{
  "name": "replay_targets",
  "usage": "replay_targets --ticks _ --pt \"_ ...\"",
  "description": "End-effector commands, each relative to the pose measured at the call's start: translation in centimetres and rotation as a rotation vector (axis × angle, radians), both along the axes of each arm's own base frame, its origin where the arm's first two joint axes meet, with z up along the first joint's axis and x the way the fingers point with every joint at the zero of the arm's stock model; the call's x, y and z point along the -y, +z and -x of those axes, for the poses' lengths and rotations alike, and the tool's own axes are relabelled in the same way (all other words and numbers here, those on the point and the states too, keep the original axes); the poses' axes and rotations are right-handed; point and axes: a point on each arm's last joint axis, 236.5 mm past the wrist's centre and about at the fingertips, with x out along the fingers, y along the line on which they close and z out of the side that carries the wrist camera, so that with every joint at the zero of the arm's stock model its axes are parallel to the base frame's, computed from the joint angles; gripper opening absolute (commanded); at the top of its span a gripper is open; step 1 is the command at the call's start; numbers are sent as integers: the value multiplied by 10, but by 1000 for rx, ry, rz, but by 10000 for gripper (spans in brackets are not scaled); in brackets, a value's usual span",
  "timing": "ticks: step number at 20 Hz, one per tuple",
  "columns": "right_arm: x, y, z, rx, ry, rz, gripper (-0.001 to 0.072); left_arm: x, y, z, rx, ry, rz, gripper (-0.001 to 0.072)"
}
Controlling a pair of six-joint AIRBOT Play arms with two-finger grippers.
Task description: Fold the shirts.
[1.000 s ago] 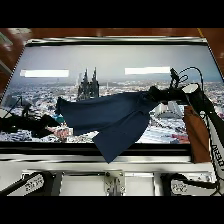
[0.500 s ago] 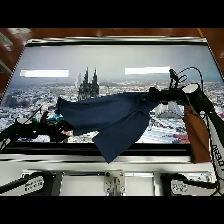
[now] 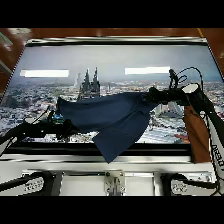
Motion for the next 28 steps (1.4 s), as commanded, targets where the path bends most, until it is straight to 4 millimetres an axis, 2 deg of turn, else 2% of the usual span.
replay_targets --ticks 1,2,3,5,7,8,9,10,12,13,14,15,16,17,18,19,20,21,23,25,26,28 --pt "-1 0 1 -2 2 -2 56 10 0 1 7 -20 10 185" --pt "-1 0 2 -6 6 -4 56 15 3 1 26 -43 19 83" --pt "-3 0 4 -13 13 -7 56 19 8 -1 56 -67 39 38" --pt "-6 2 10 -25 34 -15 56 24 22 -7 108 -105 56 36" --pt "-6 21 10 20 41 -10 56 19 59 -28 237 -151 22 34" --pt "-3 42 8 83 49 3 56 14 89 -41 347 -197 -25 35" --pt "-1 70 5 167 65 24 56 7 131 -55 485 -248 -85 35" --pt "2 109 1 282 79 53 55 -4 180 -67 620 -271 -151 35" --pt "8 203 5 524 91 108 56 -32 314 -82 951 -224 -305 35" --pt "11 262 15 670 84 140 55 -48 393 -75 1133 -157 -386 35" --pt "16 326 31 826 52 168 56 -63 467 -60 1298 -77 -467 35" --pt "21 386 51 979 6 195 55 -73 540 -32 1469 1 -558 35" --pt "27 444 80 1135 -48 225 55 -77 596 0 1608 66 -636 36" --pt "32 490 112 1265 -95 248 55 -76 646 37 1738 123 -709 36" --pt "35 528 147 1379 -134 273 55 -71 679 69 1832 163 -767 36" --pt "36 553 179 1463 -158 292 55 -63 704 101 1911 190 -821 36" --pt "36 572 210 1531 -180 307 55 -57 719 126 1961 204 -874 36" --pt "37 583 235 1575 -198 320 55 -51 729 146 1992 227 -911 35" --pt "41 590 271 1600 -240 340 55 -54 730 167 1975 296 -944 36" --pt "49 579 284 1546 -270 375 55 -70 712 164 1862 326 -994 36" --pt "53 567 283 1493 -273 402 55 -80 698 156 1779 326 -1018 36" --pt "61 535 268 1353 -251 469 55 -97 667 139 1639 297 -1051 36"
